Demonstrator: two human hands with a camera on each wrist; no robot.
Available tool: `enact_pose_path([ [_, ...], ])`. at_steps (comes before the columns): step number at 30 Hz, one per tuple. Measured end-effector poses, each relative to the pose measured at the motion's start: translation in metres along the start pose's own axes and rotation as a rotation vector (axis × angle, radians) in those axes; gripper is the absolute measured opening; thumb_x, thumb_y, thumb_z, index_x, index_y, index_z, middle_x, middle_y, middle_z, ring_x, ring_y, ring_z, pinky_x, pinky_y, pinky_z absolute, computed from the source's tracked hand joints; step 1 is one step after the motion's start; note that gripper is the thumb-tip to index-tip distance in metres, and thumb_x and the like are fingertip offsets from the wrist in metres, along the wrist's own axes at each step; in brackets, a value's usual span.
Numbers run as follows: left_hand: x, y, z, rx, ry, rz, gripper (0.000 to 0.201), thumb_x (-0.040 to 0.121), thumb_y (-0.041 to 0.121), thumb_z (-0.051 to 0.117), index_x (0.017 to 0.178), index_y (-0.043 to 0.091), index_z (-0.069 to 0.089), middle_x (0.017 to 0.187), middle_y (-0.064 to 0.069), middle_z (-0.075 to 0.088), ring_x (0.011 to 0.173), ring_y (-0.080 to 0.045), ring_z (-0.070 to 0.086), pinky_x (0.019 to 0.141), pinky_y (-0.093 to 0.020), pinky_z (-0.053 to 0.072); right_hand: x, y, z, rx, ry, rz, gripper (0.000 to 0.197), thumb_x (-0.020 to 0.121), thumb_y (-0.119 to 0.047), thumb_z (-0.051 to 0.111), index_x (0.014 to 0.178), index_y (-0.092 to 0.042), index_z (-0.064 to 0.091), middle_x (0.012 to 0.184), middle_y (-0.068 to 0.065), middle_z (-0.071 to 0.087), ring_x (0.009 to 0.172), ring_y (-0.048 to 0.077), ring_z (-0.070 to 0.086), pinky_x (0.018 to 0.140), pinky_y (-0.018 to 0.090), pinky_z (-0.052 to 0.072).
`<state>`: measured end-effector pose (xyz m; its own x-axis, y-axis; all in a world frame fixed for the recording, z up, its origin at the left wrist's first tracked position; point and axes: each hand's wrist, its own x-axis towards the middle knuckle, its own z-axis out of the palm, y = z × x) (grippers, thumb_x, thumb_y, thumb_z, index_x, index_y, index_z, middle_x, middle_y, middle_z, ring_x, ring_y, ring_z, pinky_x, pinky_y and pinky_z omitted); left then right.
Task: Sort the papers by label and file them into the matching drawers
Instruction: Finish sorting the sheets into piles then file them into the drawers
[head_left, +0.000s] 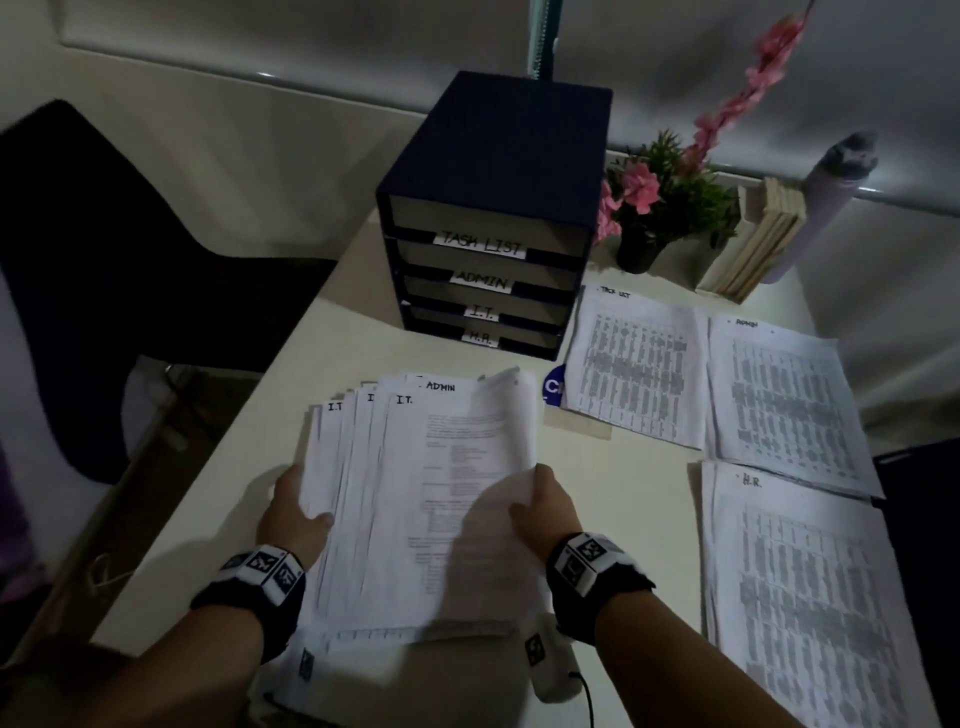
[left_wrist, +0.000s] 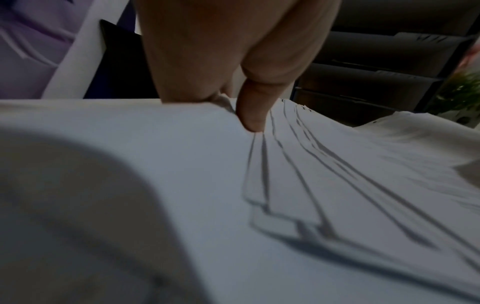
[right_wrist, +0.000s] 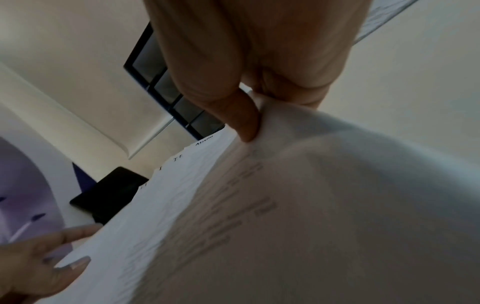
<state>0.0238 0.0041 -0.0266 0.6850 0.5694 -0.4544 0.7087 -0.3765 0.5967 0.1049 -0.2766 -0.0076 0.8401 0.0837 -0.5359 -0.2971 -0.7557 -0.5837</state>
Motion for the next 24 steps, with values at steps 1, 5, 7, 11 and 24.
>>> enact_pose_path([
  [1, 0.000, -0.003, -0.005, -0.016, 0.020, -0.005, 0.074, 0.087, 0.001, 0.060, 0.149, 0.019, 0.023, 0.148, -0.011, 0.038, 0.129, -0.034, 0.044, 0.110, -0.040, 0.033, 0.001, -0.005, 0.005, -0.012, 0.003, -0.005, 0.044, 0.088, -0.010, 0.055, 0.128, -0.003, 0.038, 0.126, 0.018, 0.055, 0.115, 0.034, 0.054, 0.089, 0.033, 0.043],
  [5, 0.004, -0.016, -0.027, -0.037, 0.108, -0.025, 0.071, 0.087, -0.002, 0.058, 0.148, 0.020, 0.027, 0.146, -0.013, 0.041, 0.128, -0.036, 0.045, 0.109, -0.042, 0.035, 0.004, -0.023, 0.026, 0.033, 0.014, -0.030, 0.043, 0.085, -0.006, 0.055, 0.126, -0.004, 0.040, 0.119, 0.018, 0.059, 0.102, 0.032, 0.057, 0.082, 0.031, 0.044],
  [7, 0.008, -0.022, -0.039, -0.011, 0.136, -0.035, 0.071, 0.086, -0.001, 0.059, 0.146, 0.022, 0.030, 0.144, -0.016, 0.041, 0.126, -0.039, 0.045, 0.107, -0.046, 0.037, 0.007, -0.030, 0.035, 0.064, 0.020, -0.031, 0.041, 0.085, -0.005, 0.056, 0.123, -0.004, 0.043, 0.115, 0.017, 0.061, 0.102, 0.032, 0.059, 0.081, 0.031, 0.046],
  [11, 0.008, -0.022, -0.047, 0.223, 0.267, 0.016, 0.063, 0.078, -0.002, 0.063, 0.132, 0.026, 0.047, 0.139, -0.012, 0.037, 0.122, -0.038, 0.041, 0.101, -0.051, 0.039, 0.015, -0.035, 0.040, 0.046, 0.018, -0.025, 0.020, 0.084, -0.008, 0.058, 0.100, -0.008, 0.046, 0.100, 0.008, 0.057, 0.089, 0.025, 0.054, 0.074, 0.026, 0.039],
  [24, 0.000, 0.036, 0.003, 0.318, -0.109, 0.017, 0.105, 0.068, 0.023, 0.083, 0.148, 0.017, 0.015, 0.152, -0.012, 0.010, 0.141, -0.031, 0.019, 0.114, -0.037, 0.027, 0.016, 0.012, 0.011, 0.036, 0.152, 0.105, 0.020, 0.084, -0.015, 0.064, 0.074, -0.014, 0.047, 0.081, 0.006, 0.055, 0.087, 0.028, 0.055, 0.073, 0.027, 0.037],
])
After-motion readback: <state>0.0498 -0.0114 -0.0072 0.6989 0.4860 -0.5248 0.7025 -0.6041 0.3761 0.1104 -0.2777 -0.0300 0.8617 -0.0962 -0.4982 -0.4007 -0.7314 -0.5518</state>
